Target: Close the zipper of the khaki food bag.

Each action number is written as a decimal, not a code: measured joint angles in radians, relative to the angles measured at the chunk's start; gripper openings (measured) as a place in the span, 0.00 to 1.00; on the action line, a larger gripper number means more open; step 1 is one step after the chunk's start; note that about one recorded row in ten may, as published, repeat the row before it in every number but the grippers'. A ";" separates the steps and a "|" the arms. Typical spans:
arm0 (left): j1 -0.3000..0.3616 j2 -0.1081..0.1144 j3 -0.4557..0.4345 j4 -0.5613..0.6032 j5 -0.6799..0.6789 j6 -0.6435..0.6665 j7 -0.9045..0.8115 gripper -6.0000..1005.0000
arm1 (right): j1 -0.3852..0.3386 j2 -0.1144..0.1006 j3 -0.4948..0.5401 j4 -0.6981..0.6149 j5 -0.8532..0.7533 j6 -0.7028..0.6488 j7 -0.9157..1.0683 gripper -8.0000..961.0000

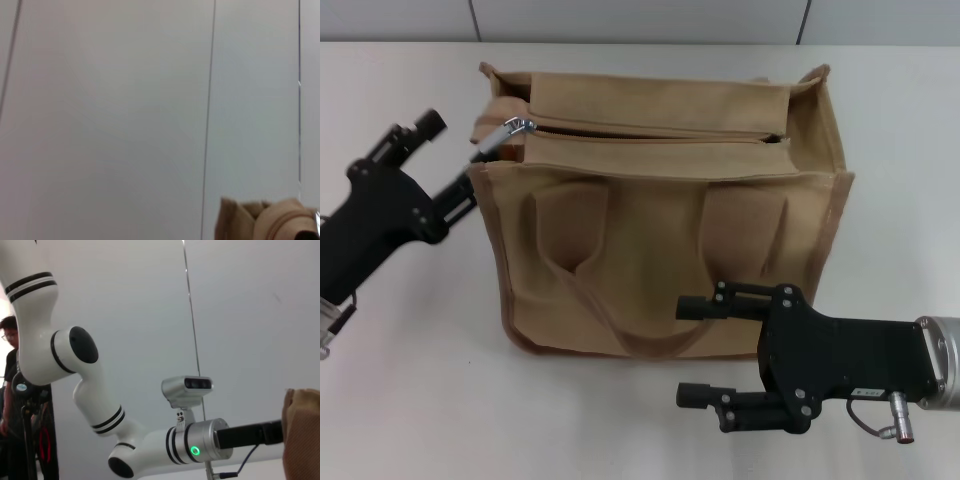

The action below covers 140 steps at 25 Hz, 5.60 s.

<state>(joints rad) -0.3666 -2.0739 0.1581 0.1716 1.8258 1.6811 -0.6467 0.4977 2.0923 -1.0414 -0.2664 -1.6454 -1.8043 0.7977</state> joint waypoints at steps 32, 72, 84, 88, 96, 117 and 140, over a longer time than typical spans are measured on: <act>0.009 0.000 0.050 -0.033 -0.055 0.043 -0.021 0.73 | 0.025 0.000 -0.003 0.033 0.041 0.052 0.000 0.76; -0.002 0.000 0.005 -0.058 -0.055 0.017 -0.013 0.07 | 0.027 0.000 -0.005 0.062 0.089 0.044 -0.051 0.77; -0.058 -0.003 0.008 -0.095 -0.066 0.264 -0.082 0.08 | 0.040 0.000 -0.002 0.138 0.243 -0.058 -0.103 0.77; -0.053 0.001 -0.013 -0.089 -0.075 0.228 -0.133 0.08 | 0.054 0.000 0.002 0.147 0.286 -0.038 -0.082 0.77; -0.059 -0.002 0.001 -0.084 -0.062 0.236 -0.131 0.08 | 0.120 0.000 0.001 0.144 0.480 -0.013 0.201 0.77; -0.095 -0.005 -0.001 -0.092 -0.066 0.204 -0.127 0.08 | 0.326 0.000 -0.008 0.286 0.477 0.054 0.962 0.77; -0.116 -0.006 0.001 -0.095 -0.061 0.204 -0.116 0.08 | 0.268 0.000 0.046 0.214 0.449 -0.166 0.571 0.76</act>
<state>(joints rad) -0.4827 -2.0800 0.1596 0.0766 1.7650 1.8852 -0.7623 0.7660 2.0924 -0.9949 -0.0520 -1.1964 -1.9699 1.3687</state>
